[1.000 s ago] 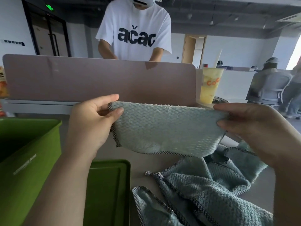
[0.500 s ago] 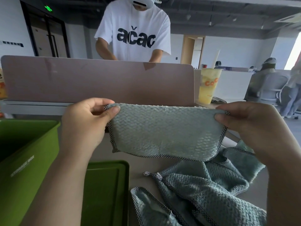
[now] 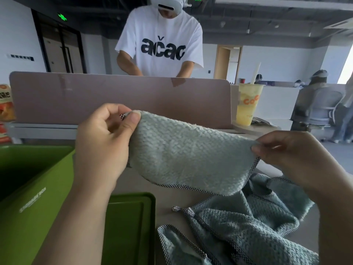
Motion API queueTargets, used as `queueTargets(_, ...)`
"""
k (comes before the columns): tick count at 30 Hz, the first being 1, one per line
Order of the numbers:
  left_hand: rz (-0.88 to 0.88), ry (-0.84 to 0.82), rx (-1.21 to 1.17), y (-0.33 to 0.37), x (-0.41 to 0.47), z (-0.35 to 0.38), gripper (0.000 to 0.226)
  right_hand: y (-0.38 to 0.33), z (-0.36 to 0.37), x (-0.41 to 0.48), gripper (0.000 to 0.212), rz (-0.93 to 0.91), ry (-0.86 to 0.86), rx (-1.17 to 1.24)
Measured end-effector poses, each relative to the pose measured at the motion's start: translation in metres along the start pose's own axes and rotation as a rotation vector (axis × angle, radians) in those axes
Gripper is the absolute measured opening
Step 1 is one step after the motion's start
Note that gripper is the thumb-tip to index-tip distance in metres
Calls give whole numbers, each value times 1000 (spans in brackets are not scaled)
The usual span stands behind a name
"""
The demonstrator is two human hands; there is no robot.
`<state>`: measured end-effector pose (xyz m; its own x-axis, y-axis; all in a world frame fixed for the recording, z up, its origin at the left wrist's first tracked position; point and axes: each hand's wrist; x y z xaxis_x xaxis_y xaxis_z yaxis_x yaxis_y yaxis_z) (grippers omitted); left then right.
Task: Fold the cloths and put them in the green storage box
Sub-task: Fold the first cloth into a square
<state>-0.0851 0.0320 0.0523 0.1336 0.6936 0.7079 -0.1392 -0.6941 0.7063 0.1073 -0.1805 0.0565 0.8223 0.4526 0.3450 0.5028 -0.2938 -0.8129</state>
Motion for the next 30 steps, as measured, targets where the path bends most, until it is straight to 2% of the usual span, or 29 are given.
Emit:
queueTargets(4,61,-119,-60,18,-5,2,9,5,11,4,14,129,-217,-300)
queueTargets(6,60,-209,-94,29,-9,5,5,0,16,2,7,121,-311,-346)
queueTargets(7,59,-257,-113,35,-11,6,5,-9,18,-2,2,75,-337,-288)
queueTargets(10,66,-377,-160,53,-20,10,21,-41,27,-23,38,-160,-507,-28)
queueTargets(12,68,-429,-186,61,-24,11,28,-60,36,-35,35,-325,-606,112)
queueTargets(15,80,-479,-243,68,-26,7,34,-69,44,-43,19,-432,-519,223)
queueTargets(21,-36,-752,-178,65,-18,-8,60,-67,32,-41,20,-421,-335,336)
queueTargets(25,-59,-738,-116,63,-14,-11,46,-63,25,-39,24,-365,-301,333)
queueTargets(30,-19,-653,-128,62,-13,-12,45,-56,21,-33,27,-325,-227,265)
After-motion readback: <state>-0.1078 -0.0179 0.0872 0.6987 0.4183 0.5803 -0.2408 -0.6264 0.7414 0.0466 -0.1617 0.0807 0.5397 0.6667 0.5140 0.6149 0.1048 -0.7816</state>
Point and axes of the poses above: each hand's wrist, its own x-axis towards the middle knuckle, its own z-axis out of the palm, y = z × x, and after that the axes turned 5 degrees about z, right-handed
